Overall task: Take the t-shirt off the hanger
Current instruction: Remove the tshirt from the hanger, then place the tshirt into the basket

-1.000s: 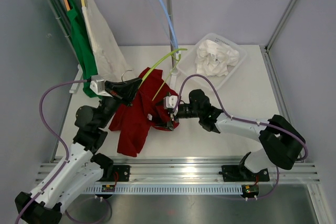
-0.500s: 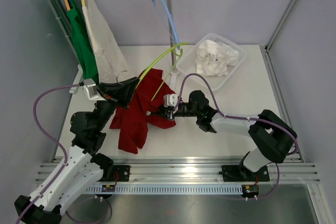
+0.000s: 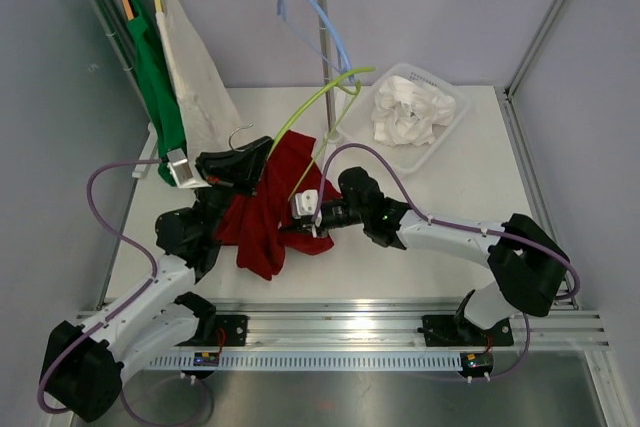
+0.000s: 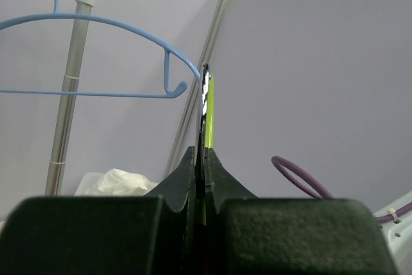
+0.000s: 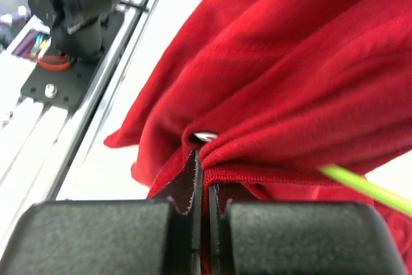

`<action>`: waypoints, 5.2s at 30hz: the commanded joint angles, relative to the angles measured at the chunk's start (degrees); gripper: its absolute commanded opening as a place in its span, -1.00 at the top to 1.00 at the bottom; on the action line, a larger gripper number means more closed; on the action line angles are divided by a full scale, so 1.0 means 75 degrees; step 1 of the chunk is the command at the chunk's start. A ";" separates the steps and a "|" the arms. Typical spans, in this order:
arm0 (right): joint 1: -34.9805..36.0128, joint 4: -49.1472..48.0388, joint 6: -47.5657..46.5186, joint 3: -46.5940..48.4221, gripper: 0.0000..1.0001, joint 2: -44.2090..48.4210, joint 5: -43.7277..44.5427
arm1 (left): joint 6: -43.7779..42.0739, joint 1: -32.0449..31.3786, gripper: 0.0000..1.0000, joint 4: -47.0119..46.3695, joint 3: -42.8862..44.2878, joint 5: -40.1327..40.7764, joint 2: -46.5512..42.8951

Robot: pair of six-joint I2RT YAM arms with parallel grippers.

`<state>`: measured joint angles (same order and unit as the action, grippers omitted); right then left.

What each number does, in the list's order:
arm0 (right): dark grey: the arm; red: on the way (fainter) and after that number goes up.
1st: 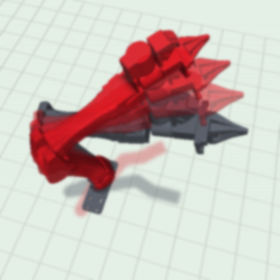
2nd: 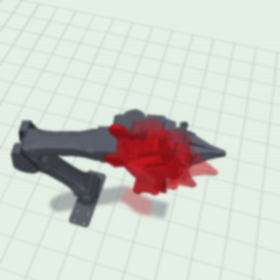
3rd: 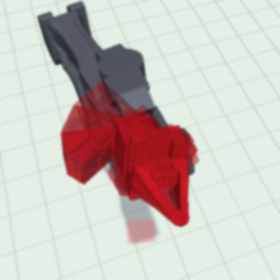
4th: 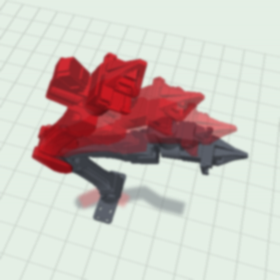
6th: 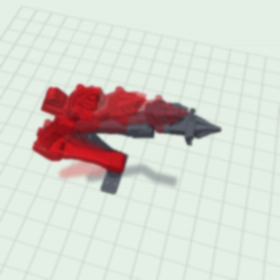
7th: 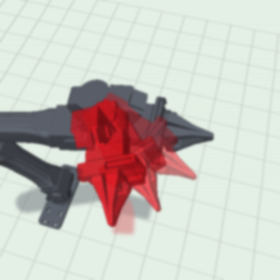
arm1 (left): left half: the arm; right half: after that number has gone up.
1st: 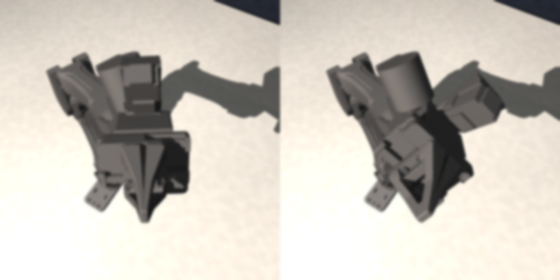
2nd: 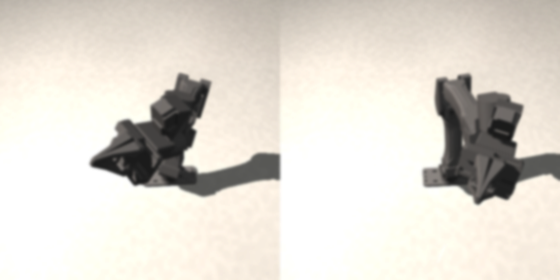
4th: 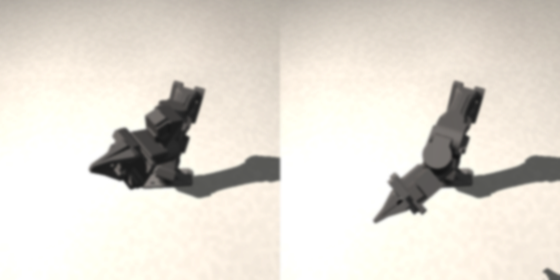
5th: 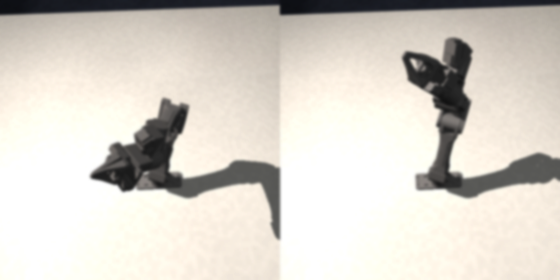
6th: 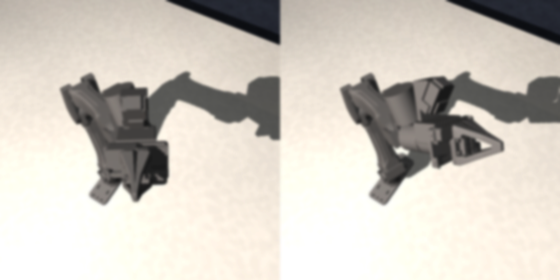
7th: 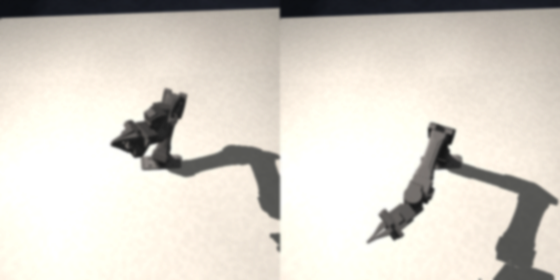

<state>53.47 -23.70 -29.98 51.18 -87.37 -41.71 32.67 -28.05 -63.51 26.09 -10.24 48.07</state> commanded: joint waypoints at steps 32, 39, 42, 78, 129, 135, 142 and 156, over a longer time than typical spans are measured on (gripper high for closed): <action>-0.0332 -0.0608 0.0654 -0.1080 1.00 0.1699 0.5525 | -0.1262 0.0014 1.00 0.2264 0.0248 0.1554 -0.4310; -0.0626 -0.1609 0.0938 -0.1551 1.00 0.2041 0.6171 | -0.1308 0.0014 1.00 0.4330 0.1372 0.0078 -0.4315; -0.0626 -0.1679 0.0973 -0.1469 1.00 0.1877 0.6101 | -0.1262 0.0014 1.00 0.4354 0.1561 0.0052 -0.3892; -0.0649 -0.1785 0.0985 -0.1867 1.00 0.2462 0.6101 | 0.0003 0.0014 1.00 0.2875 0.1935 0.2465 0.0281; -0.2301 0.1563 0.1981 0.6843 1.00 0.0931 0.9559 | -0.4027 -0.0385 1.00 0.2620 0.1280 0.0522 -0.0410; -0.2887 0.1989 0.2016 0.9287 1.00 -0.0501 0.9253 | -0.3910 -0.0396 1.00 0.2643 0.1326 0.0393 -0.0351; -0.3426 0.1650 0.2123 1.1444 1.00 -0.1884 0.9288 | -0.3887 -0.0408 1.00 0.2678 0.1315 0.0311 -0.0398; -0.4211 -0.1011 0.2624 0.9362 1.00 -0.2038 0.9909 | -0.3851 -0.0431 1.00 0.2690 0.1303 0.0182 -0.0351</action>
<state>23.11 -20.43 -13.26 126.93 -106.26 30.96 4.08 -30.96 -39.09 35.18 -7.79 45.95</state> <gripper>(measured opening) 0.030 0.024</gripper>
